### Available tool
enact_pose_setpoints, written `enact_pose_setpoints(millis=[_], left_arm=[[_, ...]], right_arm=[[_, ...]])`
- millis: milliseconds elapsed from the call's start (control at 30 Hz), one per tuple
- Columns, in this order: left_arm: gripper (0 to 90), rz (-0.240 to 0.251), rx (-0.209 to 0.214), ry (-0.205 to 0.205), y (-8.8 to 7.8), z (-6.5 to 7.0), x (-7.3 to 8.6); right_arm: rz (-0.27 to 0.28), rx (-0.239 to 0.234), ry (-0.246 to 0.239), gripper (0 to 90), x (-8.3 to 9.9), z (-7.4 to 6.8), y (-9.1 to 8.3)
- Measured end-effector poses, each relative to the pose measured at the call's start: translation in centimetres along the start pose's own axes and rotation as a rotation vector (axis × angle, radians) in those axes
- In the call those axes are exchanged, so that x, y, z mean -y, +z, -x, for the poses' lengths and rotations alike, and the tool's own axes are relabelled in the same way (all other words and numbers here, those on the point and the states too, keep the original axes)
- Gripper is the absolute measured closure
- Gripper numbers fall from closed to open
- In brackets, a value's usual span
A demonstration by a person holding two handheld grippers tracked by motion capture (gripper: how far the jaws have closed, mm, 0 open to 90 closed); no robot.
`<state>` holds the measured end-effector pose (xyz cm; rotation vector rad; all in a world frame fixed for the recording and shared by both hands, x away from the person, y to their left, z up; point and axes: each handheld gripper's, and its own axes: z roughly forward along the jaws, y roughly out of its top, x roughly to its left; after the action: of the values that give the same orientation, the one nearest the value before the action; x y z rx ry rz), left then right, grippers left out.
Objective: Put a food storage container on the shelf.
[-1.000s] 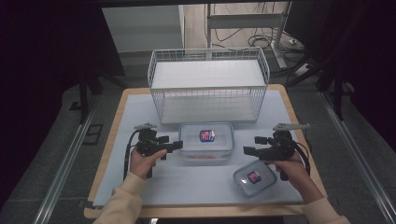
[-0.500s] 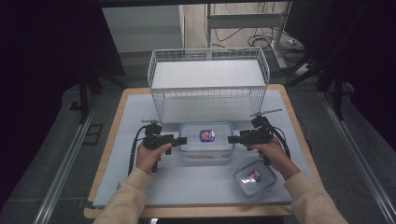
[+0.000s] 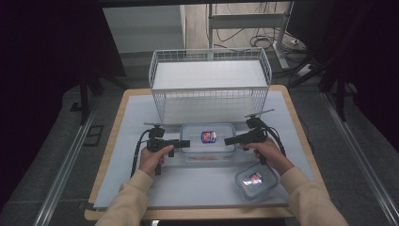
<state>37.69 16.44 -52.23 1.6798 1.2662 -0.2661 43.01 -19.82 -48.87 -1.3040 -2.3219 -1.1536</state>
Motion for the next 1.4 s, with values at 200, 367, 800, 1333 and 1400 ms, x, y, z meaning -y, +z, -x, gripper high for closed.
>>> enact_pose_setpoints(millis=[200,367,800,1333,1400], left_arm=[[26.7,-0.010,0.038,-0.019,0.4,-0.2,0.0],[30.0,-0.007,0.053,-0.035,0.3,-0.4,0.1],[39.6,0.022,0.049,-0.007,-0.7,0.3,0.7],[45.7,0.044,0.049,0.012,-1.4,0.8,1.1],[46.9,0.048,0.045,0.016,-1.4,0.9,1.1]], right_arm=[[-0.055,-0.027,0.008,18.6,-0.1,0.3,0.6],[-0.038,-0.059,0.075,27.9,0.0,1.0,0.2],[0.010,-0.088,0.079,41.3,0.8,0.8,-1.0],[0.039,-0.123,0.100,49.7,1.4,0.9,-1.7],[0.048,-0.124,0.094,50.6,1.4,0.8,-1.8]])
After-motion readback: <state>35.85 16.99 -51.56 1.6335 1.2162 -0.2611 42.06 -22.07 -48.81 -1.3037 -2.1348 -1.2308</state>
